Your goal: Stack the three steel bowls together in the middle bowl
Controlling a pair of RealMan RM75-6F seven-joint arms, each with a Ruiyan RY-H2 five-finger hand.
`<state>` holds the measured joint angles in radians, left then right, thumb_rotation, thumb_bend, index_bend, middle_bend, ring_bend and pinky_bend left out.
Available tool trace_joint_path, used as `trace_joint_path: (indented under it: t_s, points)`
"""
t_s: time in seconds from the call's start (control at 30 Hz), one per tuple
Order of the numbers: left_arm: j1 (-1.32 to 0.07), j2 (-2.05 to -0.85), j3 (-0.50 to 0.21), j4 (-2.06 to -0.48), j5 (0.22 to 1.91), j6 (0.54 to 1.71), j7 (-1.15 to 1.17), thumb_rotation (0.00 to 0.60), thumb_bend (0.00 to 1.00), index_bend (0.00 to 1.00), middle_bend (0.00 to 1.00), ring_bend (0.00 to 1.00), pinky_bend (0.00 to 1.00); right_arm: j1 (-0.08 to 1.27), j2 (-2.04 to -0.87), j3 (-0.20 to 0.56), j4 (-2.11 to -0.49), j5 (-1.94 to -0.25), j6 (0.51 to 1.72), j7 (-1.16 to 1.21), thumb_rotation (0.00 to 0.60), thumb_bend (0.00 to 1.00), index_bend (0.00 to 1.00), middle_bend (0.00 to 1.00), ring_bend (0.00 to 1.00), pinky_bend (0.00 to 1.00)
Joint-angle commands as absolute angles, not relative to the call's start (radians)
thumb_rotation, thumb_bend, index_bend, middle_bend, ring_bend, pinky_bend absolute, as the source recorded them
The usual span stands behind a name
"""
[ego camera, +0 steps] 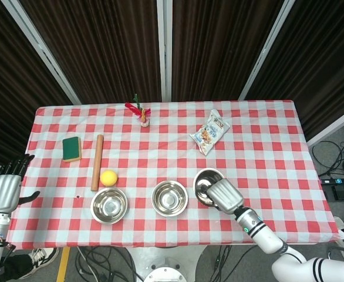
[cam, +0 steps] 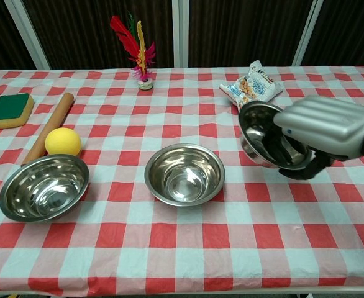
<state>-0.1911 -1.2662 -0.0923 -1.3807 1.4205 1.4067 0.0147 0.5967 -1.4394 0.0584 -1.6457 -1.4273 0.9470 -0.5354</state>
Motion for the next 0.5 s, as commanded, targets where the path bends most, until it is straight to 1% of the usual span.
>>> trace_joint_path:
  t_s: [0.03, 0.2, 0.47, 0.5]
  points:
    - [-0.191, -1.267, -0.093, -1.382, 1.420, 1.408, 0.016, 0.600, 0.04, 0.17, 0.22, 0.14, 0.20, 0.643, -1.460, 0.093, -1.698, -1.416, 0.920, -0.577, 0.600, 0.39, 0.69, 0.60, 0.62, 0.69]
    - [-0.186, -1.266, -0.093, -1.381, 1.415, 1.409, 0.011, 0.600, 0.04, 0.17, 0.22, 0.14, 0.20, 0.683, -1.520, 0.100, -1.722, -1.361, 0.877, -0.621, 0.600, 0.39, 0.69, 0.60, 0.62, 0.69]
    - [-0.180, -1.263, -0.093, -1.363, 1.401, 1.399, -0.019, 0.600, 0.04, 0.17, 0.22, 0.14, 0.20, 0.718, -1.600, 0.085, -1.672, -1.284, 0.850, -0.680, 0.600, 0.39, 0.69, 0.60, 0.62, 0.69]
    - [-0.180, -1.263, -0.093, -1.361, 1.400, 1.399, -0.021, 0.600, 0.04, 0.17, 0.22, 0.14, 0.20, 0.723, -1.606, 0.084, -1.667, -1.281, 0.848, -0.684, 0.600, 0.38, 0.69, 0.60, 0.62, 0.68]
